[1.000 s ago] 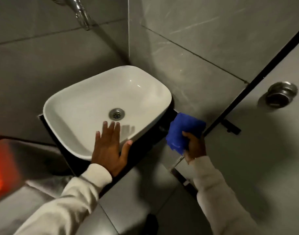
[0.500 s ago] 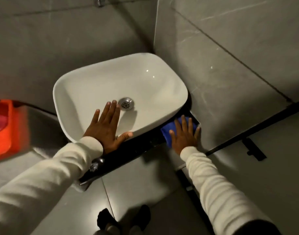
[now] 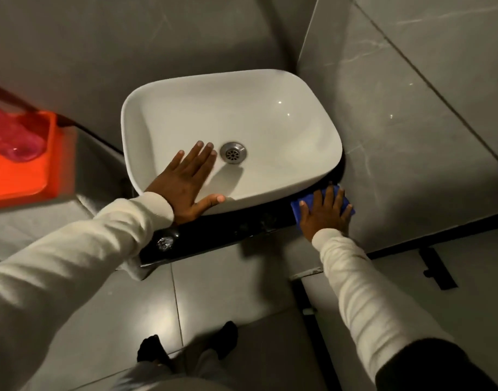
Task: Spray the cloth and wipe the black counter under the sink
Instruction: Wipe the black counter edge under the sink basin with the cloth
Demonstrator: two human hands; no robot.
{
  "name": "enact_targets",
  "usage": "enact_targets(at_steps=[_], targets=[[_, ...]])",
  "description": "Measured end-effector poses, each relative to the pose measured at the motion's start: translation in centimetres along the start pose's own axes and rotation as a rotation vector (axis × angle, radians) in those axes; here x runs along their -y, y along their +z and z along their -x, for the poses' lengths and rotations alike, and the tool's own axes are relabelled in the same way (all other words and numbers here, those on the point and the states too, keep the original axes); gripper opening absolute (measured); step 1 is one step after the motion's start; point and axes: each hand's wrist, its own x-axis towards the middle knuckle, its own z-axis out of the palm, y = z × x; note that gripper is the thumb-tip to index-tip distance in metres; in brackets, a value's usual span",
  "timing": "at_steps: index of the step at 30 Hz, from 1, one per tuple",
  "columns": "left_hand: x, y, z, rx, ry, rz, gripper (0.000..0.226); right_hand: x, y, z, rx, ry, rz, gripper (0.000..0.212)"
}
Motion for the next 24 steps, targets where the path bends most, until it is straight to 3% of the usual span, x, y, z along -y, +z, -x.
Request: enact_targets(at_steps=[3, 8, 13, 16, 19, 21, 24], targets=[[3.0, -0.5, 1.4, 0.037, 0.0, -0.042, 0.104, 2.6, 0.7, 1.7, -0.039, 0.077, -0.108, 0.061], [5.4, -1.5, 1.3, 0.073, 0.09, -0.076, 0.102, 0.5, 0.9, 2.8, -0.055, -0.202, 0.019, 0.061], [6.8, -2.0, 0.7, 0.035, 0.04, -0.064, 0.103, 3.5, 1.2, 2.5, -0.095, 0.119, -0.14, 0.062], [7.1, -2.1, 0.3, 0.038, 0.045, -0.054, 0.103, 5.6, 2.8, 6.6, -0.105, -0.04, -0.135, 0.062], [7.5, -2.0, 0.3, 0.042, 0.07, -0.06, 0.102, 3.0, 2.8, 6.0, -0.091, -0.239, -0.042, 0.066], [8.0, -1.9, 0.2, 0.044, 0.097, -0.067, 0.1, 2.0, 2.2, 4.4, -0.109, -0.179, -0.053, 0.065], [8.8, -2.0, -0.3, 0.055, 0.153, -0.071, 0.098, 4.1, 1.8, 3.6, -0.161, 0.072, -0.166, 0.061]])
